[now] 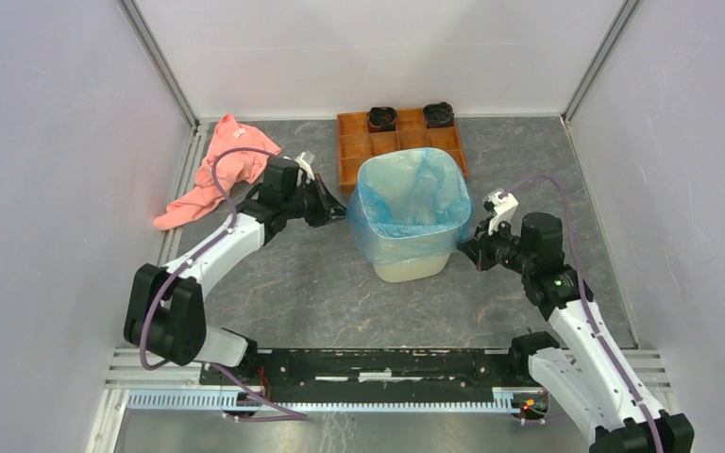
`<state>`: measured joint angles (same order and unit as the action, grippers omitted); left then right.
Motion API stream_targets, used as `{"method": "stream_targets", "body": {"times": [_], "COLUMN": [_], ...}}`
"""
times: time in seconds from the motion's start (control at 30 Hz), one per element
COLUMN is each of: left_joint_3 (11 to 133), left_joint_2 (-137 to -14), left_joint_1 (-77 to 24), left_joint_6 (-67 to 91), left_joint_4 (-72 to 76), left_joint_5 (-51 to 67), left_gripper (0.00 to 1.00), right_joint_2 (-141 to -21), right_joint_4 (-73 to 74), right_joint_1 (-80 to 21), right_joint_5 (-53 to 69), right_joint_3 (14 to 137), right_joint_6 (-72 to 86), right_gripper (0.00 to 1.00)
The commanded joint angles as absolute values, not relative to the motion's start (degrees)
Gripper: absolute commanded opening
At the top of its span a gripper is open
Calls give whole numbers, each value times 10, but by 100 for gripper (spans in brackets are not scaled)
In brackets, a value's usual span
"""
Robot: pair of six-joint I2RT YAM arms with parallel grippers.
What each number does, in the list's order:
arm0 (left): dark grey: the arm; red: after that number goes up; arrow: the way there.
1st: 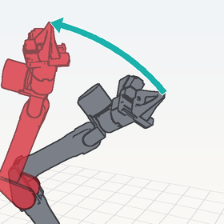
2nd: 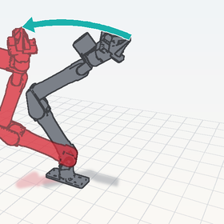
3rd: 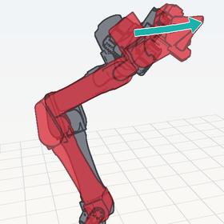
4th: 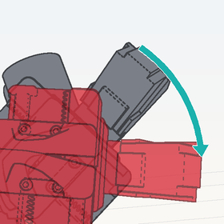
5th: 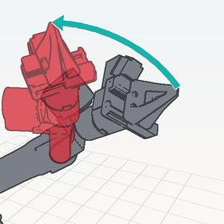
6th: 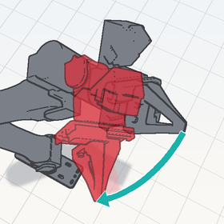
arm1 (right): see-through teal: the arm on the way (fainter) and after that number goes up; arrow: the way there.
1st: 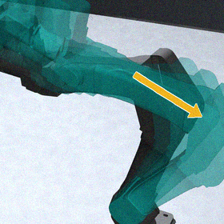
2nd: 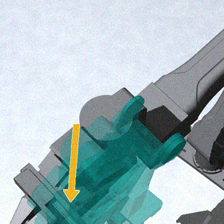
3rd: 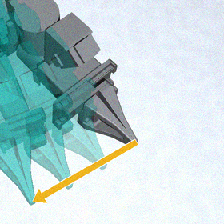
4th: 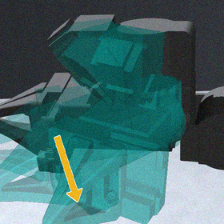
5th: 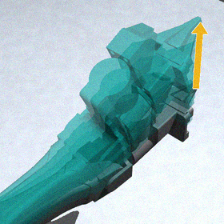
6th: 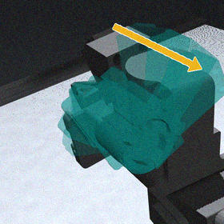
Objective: Put the trash bags into the trash bin
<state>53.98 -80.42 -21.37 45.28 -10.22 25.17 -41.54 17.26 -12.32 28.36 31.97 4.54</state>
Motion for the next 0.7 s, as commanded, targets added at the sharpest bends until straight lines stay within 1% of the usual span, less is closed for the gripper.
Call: {"method": "stream_targets", "body": {"times": [0.0,0.1,0.23,0.27,0.33,0.57,0.6,0.63,0.67], "left_joint_3": [536,529,506,500,493,466,461,459,459], "left_joint_2": [-819,-826,-830,-830,-831,-837,-835,-835,-835], "left_joint_1": [-215,-215,-216,-216,-217,-221,-221,-221,-221], "left_joint_6": [423,424,432,435,437,433,434,434,431], "left_joint_4": [-93,-86,-69,-63,-60,-52,-48,-48,-50], "left_joint_5": [237,238,247,250,254,251,251,250,249], "left_gripper": [2,2,2,2,2,2,2,2,2], "right_joint_2": [-430,-439,-449,-451,-453,-437,-442,-447,-451], "right_joint_4": [201,215,185,180,191,238,246,261,275], "right_joint_1": [-122,-122,-122,-122,-122,-122,-122,-121,-122], "right_joint_5": [216,181,191,196,182,93,85,75,58], "right_joint_3": [333,333,305,303,310,325,328,334,344], "right_joint_6": [50,59,71,74,79,72,74,75,77], "right_gripper": [0,0,1,3,11,11,14,19,27]}}
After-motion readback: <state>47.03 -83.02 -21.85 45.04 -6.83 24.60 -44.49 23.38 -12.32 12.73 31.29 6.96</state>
